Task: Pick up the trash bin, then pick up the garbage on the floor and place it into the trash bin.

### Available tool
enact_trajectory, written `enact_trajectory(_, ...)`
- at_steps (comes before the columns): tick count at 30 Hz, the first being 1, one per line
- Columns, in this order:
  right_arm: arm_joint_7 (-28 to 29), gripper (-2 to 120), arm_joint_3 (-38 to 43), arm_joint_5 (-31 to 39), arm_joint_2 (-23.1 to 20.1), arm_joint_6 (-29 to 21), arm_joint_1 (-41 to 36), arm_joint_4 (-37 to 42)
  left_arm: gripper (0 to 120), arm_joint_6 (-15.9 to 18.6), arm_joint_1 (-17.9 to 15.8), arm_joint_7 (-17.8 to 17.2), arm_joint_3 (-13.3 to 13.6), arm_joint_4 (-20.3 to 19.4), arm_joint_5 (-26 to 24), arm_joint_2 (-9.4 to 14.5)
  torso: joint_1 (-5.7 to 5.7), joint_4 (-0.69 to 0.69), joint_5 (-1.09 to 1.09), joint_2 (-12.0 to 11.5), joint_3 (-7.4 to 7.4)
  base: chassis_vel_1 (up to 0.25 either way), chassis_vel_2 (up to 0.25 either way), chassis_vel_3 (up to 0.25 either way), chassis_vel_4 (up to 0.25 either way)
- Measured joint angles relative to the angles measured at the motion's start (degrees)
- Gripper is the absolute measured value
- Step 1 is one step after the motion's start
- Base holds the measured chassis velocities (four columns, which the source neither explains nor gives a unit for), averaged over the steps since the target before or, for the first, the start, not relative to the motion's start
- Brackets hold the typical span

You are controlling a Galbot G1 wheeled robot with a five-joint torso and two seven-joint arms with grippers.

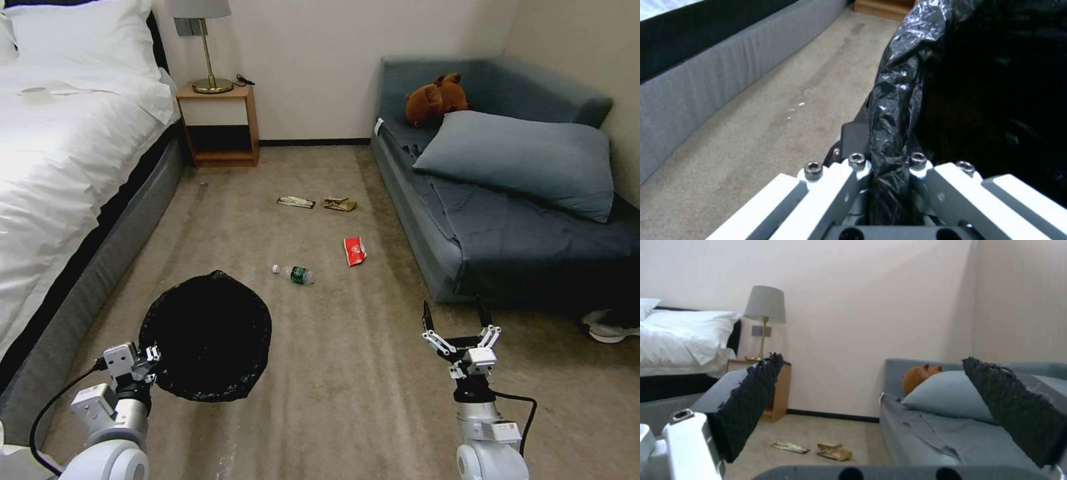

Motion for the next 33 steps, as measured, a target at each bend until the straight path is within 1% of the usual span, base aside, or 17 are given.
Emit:
enact_trajectory(8,-0.95,100,0.33,0.05,0.08,0.0,-0.12,-0.27,2,-0.57,0.21,-0.08,-0.09,0.56,0.12,-0.05,0.0,0.0,0.0,0.0,0.0,0.0,0.0,0.0,0.0)
enact_trajectory(20,-2.03,100,0.87,0.51,0.12,0.44,-0.19,-0.63,2,-0.73,0.27,0.06,0.04,0.48,0.53,-0.19,0.0,0.0,0.0,0.0,0.0,-0.073,0.07,0.088,-0.08)
enact_trajectory(33,-2.27,100,1.15,0.77,0.19,0.63,-0.31,-0.47,2,-0.94,0.55,0.08,0.03,0.3,0.53,-0.34,0.0,0.0,0.0,0.0,0.0,-0.04,0.045,0.043,-0.039)
